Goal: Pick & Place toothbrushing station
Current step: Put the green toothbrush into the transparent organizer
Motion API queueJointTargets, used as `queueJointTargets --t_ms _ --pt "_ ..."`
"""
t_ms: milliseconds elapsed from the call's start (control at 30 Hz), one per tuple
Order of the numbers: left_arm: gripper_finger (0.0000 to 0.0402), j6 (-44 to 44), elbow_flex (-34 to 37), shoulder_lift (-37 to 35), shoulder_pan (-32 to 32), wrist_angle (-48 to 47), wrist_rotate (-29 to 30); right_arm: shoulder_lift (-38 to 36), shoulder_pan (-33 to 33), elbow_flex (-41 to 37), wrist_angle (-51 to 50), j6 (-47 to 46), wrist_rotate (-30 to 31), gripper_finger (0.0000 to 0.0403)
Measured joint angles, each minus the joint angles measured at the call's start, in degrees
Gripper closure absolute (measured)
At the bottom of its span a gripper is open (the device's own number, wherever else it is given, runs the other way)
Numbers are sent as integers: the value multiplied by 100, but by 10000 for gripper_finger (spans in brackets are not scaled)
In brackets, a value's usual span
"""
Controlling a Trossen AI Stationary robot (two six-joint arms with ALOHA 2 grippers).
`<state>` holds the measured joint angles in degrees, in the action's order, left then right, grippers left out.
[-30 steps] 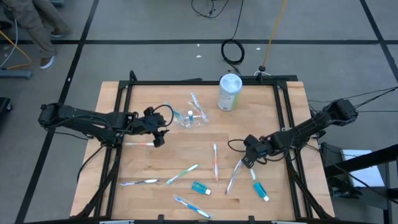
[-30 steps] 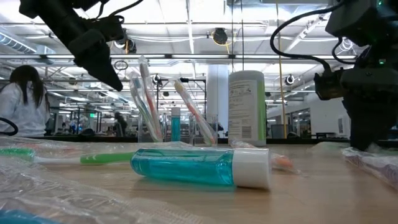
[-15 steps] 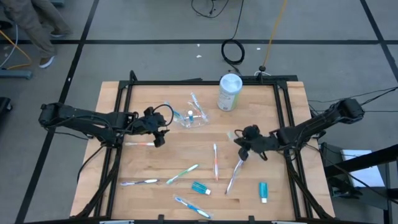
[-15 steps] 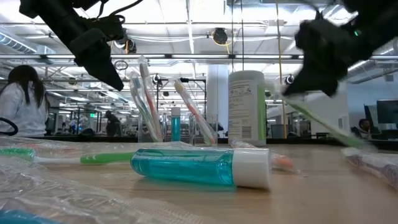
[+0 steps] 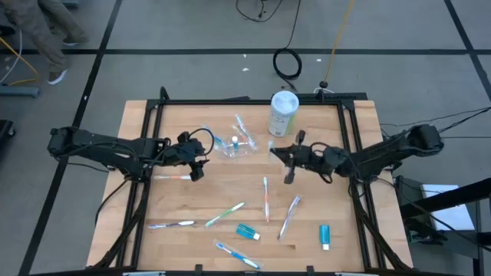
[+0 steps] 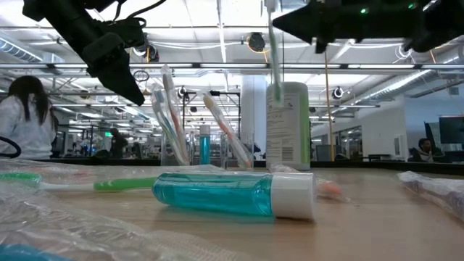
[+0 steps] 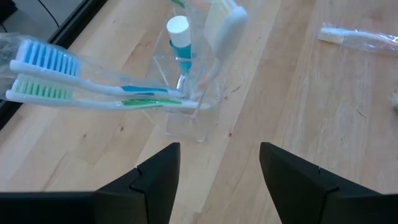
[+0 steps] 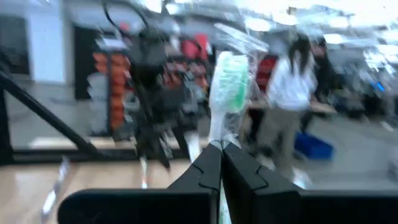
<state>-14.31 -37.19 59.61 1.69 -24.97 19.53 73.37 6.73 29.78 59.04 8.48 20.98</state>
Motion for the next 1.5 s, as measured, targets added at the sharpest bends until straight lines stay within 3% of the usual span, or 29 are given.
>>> queueJointTargets --t_ms 100,267,567,833,1167,1500 --pt "174 0 0 0 0 0 -2 482 -400 7 943 128 -650 403" --pt "174 -2 0 0 4 42 -9 1261 -990 253 1787 339 -781 403" --pt "174 46 0 0 4 178 -305 2376 -1688 1187 1812 616 -1208 403" --pt "174 63 0 2 33 126 -311 3002 -1876 1549 1811 82 -1204 403" --pt "174 63 0 2 37 116 -321 3153 -1860 1543 1212 22 -810 403" --pt "174 59 0 2 37 111 -321 3151 -1657 1539 -94 -309 193 403"
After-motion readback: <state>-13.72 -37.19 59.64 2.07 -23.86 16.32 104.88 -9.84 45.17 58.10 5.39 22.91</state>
